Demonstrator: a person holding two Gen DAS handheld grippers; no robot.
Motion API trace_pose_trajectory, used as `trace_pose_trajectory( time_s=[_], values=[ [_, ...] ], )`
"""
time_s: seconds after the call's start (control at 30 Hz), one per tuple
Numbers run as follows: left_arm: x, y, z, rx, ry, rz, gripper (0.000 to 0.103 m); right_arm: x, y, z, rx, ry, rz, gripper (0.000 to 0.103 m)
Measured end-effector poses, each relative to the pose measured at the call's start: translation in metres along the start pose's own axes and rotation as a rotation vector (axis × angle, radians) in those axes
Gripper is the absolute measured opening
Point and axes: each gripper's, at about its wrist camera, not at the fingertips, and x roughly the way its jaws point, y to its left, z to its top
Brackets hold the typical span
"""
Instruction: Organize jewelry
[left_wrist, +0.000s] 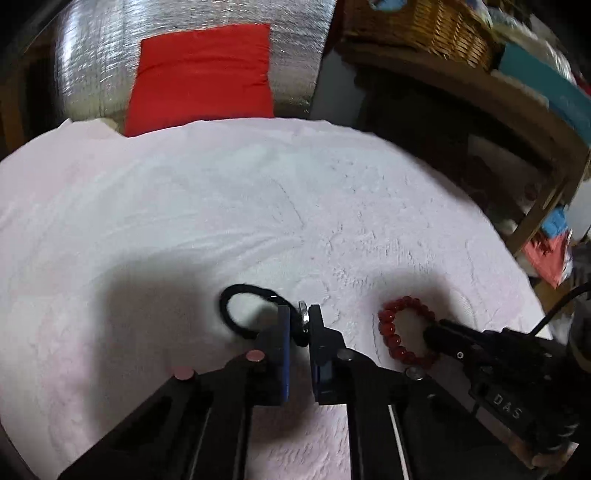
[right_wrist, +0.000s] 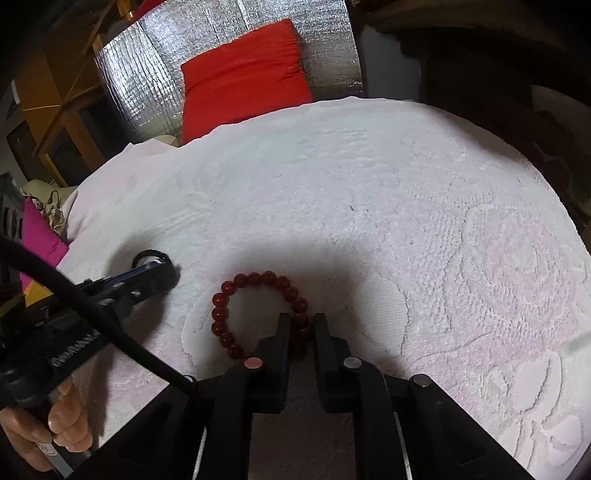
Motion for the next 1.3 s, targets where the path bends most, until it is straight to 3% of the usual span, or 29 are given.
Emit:
trace_pose_trajectory(
  time_s=[0.27, 0.57, 0.7, 0.9, 0.93, 1.0, 1.03, 1.07, 1.13, 1.23, 1.3],
  values=[
    [-0.051, 0.021, -0.024, -0.013, -0.029, 0.036, 0.008, -0.016, 0.011, 0.000, -0.005, 0.000, 0.078, 0.011],
    [-0.109, 0.009, -0.053, 0.080, -0.082, 0.029, 0.008, -0.054, 0.026, -0.011, -0.019, -0.042, 0.161, 0.011],
    [-0.112, 0.008, -0.074, 0.129, -0.049, 0.060, 0.008, -0.059, 0.034, -0.019, -0.015, -0.029, 0.184, 0.011],
    [-0.097, 0.024, -0.094, 0.128, 0.055, 0.145, 0.009, -0.047, 0.041, -0.025, -0.006, 0.034, 0.100, 0.011],
    [-0.099, 0.026, -0.096, 0.118, 0.063, 0.144, 0.014, -0.046, 0.039, -0.026, 0.014, 0.045, 0.091, 0.012],
    [-0.107, 0.029, -0.097, 0.104, 0.053, 0.167, 0.038, -0.046, 0.036, -0.026, 0.040, 0.067, 0.062, 0.016],
    [-0.112, 0.031, -0.097, 0.099, 0.036, 0.182, 0.056, -0.046, 0.035, -0.026, 0.049, 0.077, 0.057, 0.020],
    [-0.117, 0.031, -0.098, 0.094, 0.021, 0.191, 0.062, -0.046, 0.034, -0.027, 0.060, 0.088, 0.056, 0.022],
    [-0.128, 0.034, -0.100, 0.079, -0.001, 0.187, 0.063, -0.047, 0.034, -0.030, 0.082, 0.113, 0.060, 0.022],
    [-0.142, 0.039, -0.106, 0.048, -0.008, 0.189, 0.077, -0.055, 0.036, -0.034, 0.104, 0.132, 0.069, 0.022],
    [-0.144, 0.043, -0.108, 0.037, 0.003, 0.204, 0.078, -0.058, 0.034, -0.037, 0.120, 0.137, 0.050, 0.026]
  ],
)
